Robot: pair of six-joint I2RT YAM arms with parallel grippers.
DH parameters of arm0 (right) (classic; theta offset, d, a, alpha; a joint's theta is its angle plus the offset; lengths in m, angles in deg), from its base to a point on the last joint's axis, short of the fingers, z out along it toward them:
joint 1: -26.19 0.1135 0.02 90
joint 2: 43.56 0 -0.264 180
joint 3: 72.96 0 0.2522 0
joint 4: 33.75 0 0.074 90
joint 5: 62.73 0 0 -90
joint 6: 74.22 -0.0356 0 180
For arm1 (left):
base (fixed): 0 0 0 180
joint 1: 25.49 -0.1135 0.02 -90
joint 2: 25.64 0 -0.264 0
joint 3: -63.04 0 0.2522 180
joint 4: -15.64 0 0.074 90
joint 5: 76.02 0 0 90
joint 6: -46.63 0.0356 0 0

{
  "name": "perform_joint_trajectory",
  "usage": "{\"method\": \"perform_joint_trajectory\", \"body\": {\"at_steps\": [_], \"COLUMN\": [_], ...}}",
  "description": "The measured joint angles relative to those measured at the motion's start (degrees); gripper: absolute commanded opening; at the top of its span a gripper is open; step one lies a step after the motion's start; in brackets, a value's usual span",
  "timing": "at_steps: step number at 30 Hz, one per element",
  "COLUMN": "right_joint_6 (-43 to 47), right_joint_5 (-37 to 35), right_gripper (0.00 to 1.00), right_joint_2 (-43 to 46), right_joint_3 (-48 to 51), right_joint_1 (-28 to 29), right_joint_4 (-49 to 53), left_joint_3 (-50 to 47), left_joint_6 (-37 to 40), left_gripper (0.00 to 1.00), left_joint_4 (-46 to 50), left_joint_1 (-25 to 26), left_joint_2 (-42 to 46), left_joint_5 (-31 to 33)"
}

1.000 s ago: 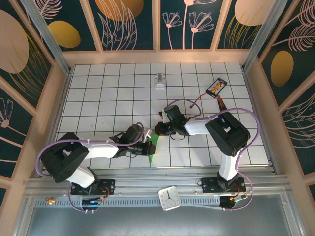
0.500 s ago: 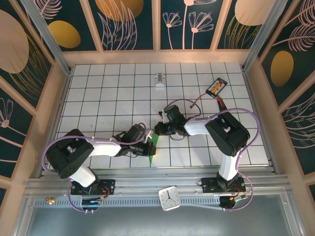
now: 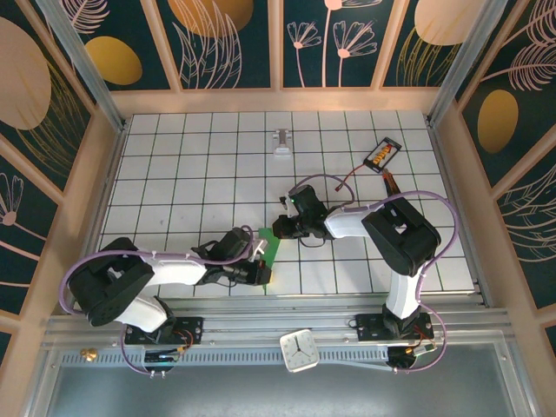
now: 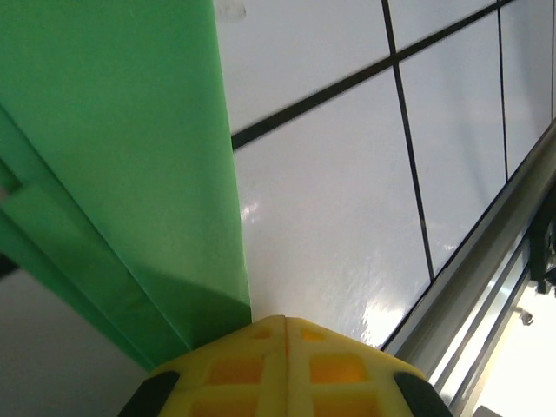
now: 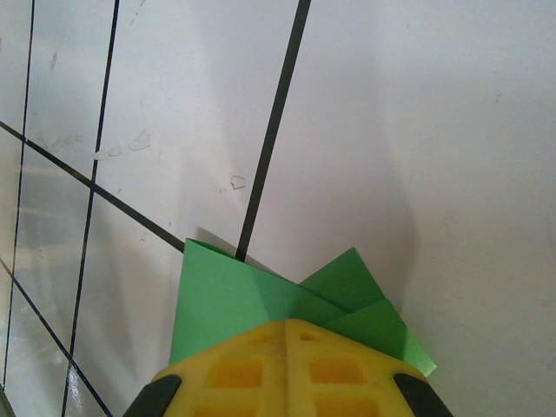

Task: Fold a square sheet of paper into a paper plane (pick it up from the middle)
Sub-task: Fold the wing for the fifth time at the center of the table.

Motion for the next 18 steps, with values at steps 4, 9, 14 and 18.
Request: {"method": "perform_joint_trajectory", "body": {"at_steps": [4, 9, 14, 18], "right_joint_6": [0.0, 0.0, 0.0, 0.0], "right_joint_5": [0.0, 0.0, 0.0, 0.0], "right_gripper": [0.0, 0.0, 0.0, 0.0], "right_joint_2": [-0.1, -0.2, -0.2, -0.2], "right_joint_3": [-0.3, -0.6, -0.7, -0.7], "right_joint_1": [0.0, 0.0, 0.0, 0.0], "right_joint_4": [0.6, 1.0, 1.1, 1.0], "left_joint_3": [-1.4, -2.6, -2.6, -2.2], "left_joint_6": [-0.7, -1.3, -1.3, -1.0], "left_gripper": [0.0, 0.0, 0.0, 0.0], "left_joint_4": [0.5, 1.1, 2.2, 5.6], "left_joint_1": [0.8, 1.2, 1.3, 1.9], "left_joint_2": [1.8, 3.1, 3.5, 4.4], "left_joint_5": [-0.4, -0.9, -1.1, -2.4]}}
